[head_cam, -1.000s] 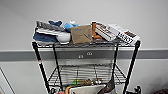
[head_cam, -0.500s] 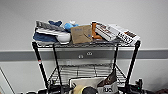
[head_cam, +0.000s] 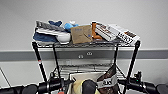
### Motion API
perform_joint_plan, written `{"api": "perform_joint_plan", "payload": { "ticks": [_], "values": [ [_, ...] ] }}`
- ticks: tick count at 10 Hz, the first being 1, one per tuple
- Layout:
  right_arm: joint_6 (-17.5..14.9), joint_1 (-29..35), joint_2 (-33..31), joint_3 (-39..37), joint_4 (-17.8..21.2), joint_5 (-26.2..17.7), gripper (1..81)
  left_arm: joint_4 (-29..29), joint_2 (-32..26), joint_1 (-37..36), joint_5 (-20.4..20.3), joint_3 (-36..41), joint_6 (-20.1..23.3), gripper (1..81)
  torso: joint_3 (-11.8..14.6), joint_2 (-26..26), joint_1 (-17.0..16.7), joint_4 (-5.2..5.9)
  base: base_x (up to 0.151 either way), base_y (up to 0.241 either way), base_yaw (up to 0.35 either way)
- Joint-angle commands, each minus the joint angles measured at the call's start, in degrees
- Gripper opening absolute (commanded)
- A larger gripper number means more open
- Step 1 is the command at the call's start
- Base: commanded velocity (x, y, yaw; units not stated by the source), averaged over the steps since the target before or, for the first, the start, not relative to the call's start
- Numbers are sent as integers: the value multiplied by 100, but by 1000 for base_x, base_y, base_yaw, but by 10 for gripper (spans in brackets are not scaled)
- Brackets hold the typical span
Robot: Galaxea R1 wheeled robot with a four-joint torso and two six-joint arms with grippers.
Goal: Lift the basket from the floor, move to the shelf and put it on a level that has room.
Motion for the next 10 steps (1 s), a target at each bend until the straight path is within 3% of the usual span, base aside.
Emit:
{"api": "perform_joint_plan", "payload": {
  "ticks": [1,5,10],
  "values": [
    [17,1394,276,-296,219,-115,10,-82,179,-1342,-7,-124,76,10,0,0,0,0,0,0,0],
    [17,1815,732,-1085,280,-361,10,-74,601,-1693,62,-904,84,10,-2,2,2,0,0,0,0],
    [17,2176,1207,-2130,280,-572,10,-82,1163,-2001,545,-2011,84,10,-2,2,2,0,0,0,0]
  ]
}}
